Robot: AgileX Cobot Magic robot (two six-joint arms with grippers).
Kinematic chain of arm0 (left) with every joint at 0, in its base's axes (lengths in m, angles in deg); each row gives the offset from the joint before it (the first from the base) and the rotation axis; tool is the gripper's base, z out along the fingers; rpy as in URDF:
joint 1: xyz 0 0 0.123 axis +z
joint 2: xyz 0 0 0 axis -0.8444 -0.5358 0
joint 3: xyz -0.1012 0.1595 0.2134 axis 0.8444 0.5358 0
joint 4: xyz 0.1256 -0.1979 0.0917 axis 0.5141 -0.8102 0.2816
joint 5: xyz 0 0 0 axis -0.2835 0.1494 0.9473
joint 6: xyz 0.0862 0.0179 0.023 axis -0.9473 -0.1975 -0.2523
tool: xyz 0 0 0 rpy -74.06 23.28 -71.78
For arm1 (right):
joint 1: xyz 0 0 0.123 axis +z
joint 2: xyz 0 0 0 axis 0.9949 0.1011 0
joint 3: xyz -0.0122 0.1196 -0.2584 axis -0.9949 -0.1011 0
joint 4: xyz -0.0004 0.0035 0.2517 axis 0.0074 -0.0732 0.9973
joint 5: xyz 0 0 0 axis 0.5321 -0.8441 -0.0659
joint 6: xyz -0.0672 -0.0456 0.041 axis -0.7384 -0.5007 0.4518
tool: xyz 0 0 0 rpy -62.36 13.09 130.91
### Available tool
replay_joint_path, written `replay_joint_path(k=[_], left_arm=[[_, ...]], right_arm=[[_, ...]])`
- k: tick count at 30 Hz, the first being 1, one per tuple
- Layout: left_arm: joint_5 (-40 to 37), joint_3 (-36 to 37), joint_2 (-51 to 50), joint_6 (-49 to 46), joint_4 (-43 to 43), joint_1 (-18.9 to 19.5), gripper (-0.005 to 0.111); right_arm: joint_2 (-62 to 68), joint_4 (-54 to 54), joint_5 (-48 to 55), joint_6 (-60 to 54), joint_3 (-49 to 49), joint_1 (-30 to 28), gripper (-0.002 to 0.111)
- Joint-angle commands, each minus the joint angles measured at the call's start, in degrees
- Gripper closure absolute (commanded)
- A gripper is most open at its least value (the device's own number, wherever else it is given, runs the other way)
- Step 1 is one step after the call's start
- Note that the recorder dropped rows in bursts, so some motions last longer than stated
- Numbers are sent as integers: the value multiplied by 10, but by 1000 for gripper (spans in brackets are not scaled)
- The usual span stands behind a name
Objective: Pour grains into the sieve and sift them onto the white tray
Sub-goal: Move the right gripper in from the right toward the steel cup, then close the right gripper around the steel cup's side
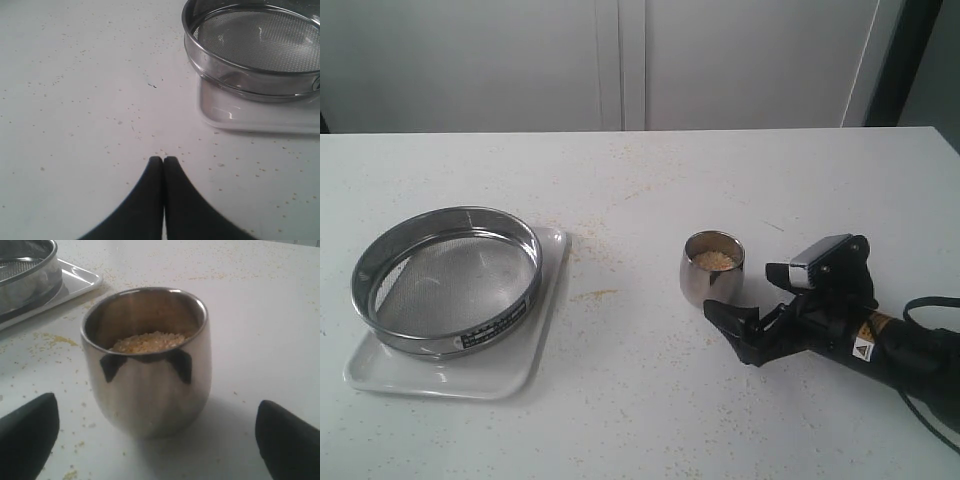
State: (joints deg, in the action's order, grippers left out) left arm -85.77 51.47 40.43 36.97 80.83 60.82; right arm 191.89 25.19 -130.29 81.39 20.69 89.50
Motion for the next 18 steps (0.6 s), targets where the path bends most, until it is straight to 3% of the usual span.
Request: replay_joint_path(k=[1, 18], left_arm=[[-8, 6, 3, 1, -3, 1, 107], [-8, 6, 3, 1, -3, 1, 107]], right_arm=[[20, -7, -9, 2, 26, -2, 3], [69, -41, -9, 2, 108, 22, 3]])
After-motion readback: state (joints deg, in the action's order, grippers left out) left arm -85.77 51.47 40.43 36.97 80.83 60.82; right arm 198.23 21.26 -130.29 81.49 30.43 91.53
